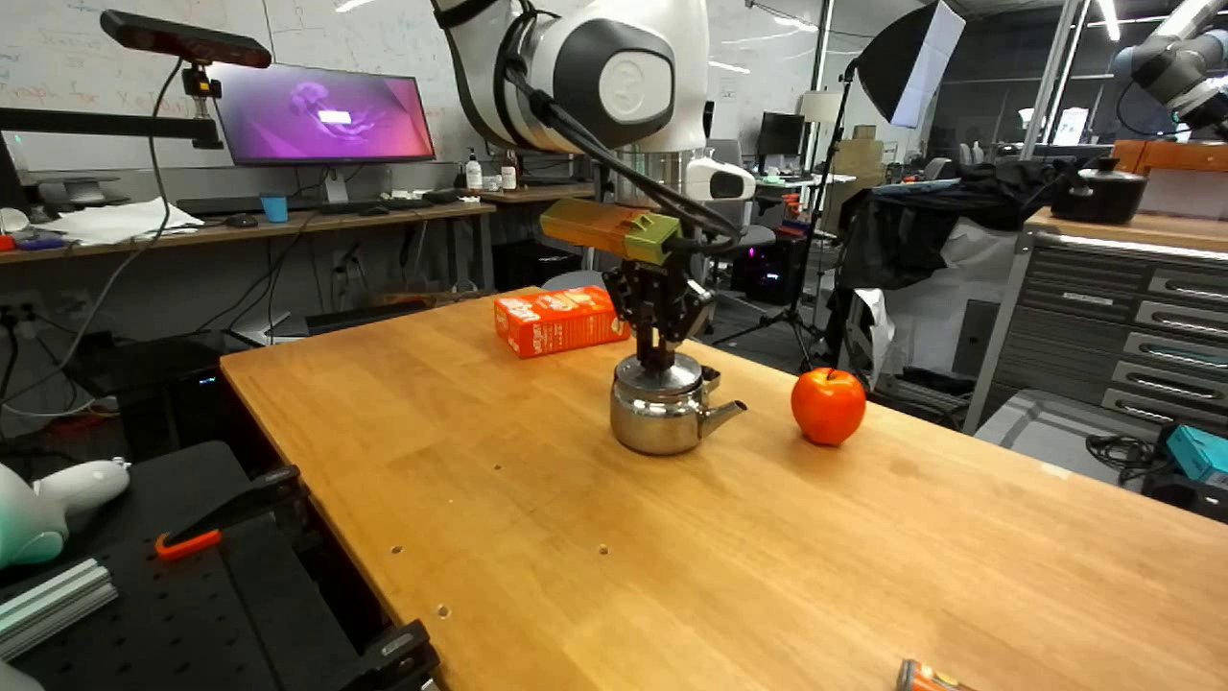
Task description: Pick up the lid and put it on the kettle
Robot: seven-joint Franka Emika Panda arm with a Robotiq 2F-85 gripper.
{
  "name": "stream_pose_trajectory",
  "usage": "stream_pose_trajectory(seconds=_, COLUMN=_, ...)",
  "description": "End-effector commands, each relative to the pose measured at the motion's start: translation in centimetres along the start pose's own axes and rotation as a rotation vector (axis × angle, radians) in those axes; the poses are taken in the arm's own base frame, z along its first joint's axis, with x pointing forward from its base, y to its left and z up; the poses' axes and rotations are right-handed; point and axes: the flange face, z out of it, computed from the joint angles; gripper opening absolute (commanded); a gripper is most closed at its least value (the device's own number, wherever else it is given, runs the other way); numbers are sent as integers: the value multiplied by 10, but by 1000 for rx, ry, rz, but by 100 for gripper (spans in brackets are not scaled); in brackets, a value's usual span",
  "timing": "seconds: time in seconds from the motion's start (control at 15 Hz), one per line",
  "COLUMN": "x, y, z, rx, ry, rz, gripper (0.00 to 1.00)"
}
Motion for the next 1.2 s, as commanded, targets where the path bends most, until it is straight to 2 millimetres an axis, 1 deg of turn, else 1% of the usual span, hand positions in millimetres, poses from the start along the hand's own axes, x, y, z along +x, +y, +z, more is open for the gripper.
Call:
stream_pose_trajectory(seconds=0.0, x=9, y=2, z=2, rx=13, ry=5, rz=15, gripper=7)
stream_pose_trajectory(seconds=0.47, x=15, y=4, z=8, rx=11, ry=-8, rz=27, gripper=7)
stream_pose_trajectory(seconds=0.87, x=14, y=1, z=-5, rx=28, ry=6, rz=19, gripper=7)
stream_pose_trajectory(seconds=1.13, x=13, y=-2, z=-10, rx=39, ry=-2, rz=15, gripper=7)
